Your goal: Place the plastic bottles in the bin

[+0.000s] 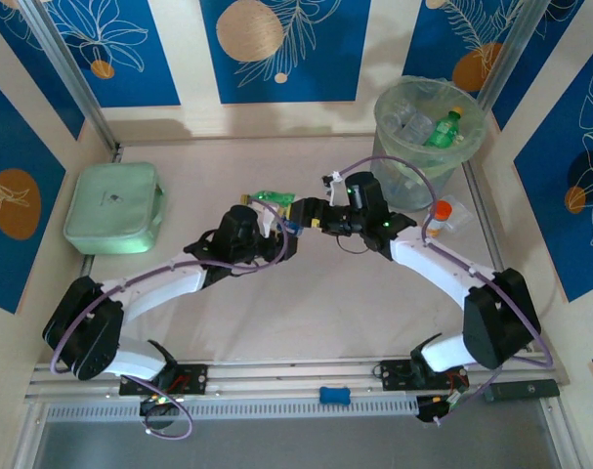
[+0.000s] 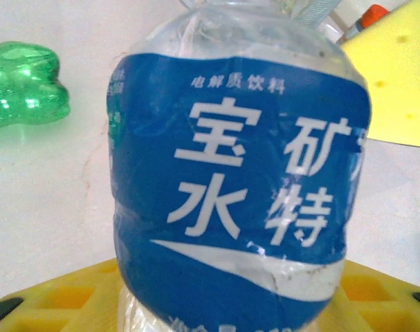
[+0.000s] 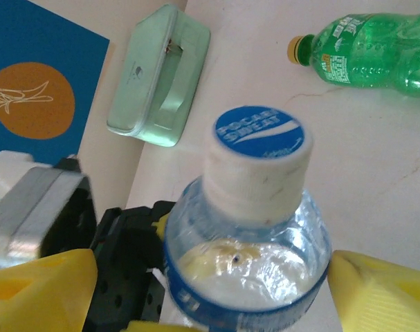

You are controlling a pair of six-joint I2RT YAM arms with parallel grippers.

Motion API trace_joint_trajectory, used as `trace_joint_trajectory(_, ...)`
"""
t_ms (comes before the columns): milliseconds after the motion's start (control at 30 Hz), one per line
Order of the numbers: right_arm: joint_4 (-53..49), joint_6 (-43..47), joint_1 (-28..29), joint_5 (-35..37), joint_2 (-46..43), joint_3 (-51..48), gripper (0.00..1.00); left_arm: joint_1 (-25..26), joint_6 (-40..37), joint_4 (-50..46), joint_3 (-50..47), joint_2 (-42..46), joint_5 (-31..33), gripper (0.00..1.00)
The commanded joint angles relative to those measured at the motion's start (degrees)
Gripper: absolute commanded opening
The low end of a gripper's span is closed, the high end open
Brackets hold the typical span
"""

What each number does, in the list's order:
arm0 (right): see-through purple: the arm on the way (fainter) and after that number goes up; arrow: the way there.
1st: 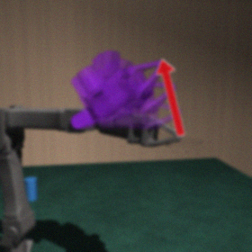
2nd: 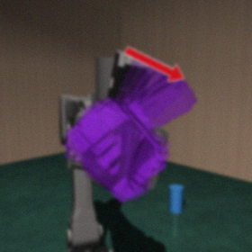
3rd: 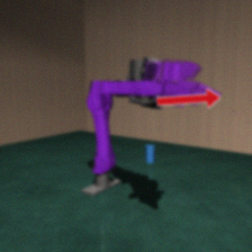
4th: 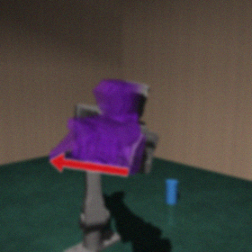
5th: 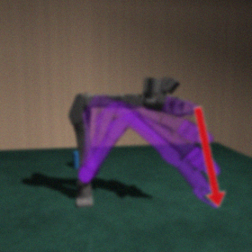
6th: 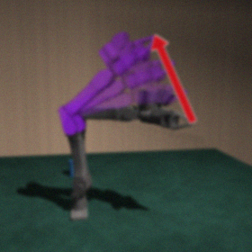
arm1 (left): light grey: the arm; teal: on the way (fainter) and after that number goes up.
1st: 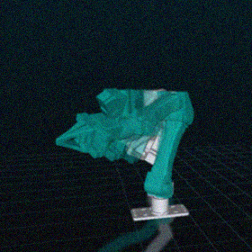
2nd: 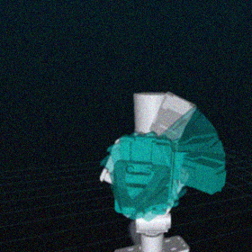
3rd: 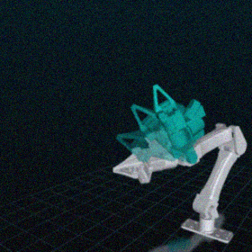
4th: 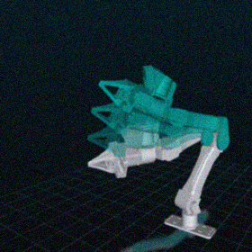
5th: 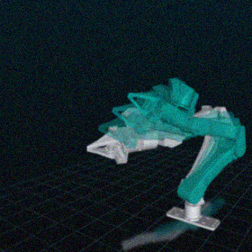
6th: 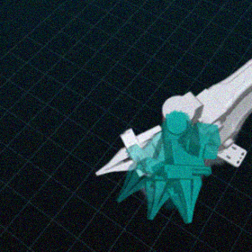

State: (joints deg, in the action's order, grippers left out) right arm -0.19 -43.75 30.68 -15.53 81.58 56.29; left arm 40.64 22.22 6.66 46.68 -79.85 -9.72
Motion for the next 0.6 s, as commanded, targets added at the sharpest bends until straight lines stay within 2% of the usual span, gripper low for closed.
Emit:
trace_joint_trajectory(0,1.06,-0.51,1.0,-2.32,2.02,2.45,0.85,1.1,0.37,3.98,-0.88,2.01,-2.94,0.54)
trace_joint_trajectory(300,-1.45,1.72,2.72,-0.55,4.37,4.7,0.74,1.41,0.1,4.99,-0.97,3.03,-2.77,0.54)
trace_joint_trajectory(433,-1.32,1.76,2.72,-0.72,4.55,4.62,0.62,1.48,0.41,5.21,-1.23,3.0,-2.68,0.55)
trace_joint_trajectory(500,-1.22,1.95,2.72,-0.58,4.47,4.56,0.58,1.48,0.59,5.24,-1.4,3.19,-2.68,0.61)
trace_joint_trajectory(567,-2.09,2.79,2.72,0.47,4.31,4.83,0.56,1.44,0.89,5.38,-1.75,3.76,-2.2,0.74)
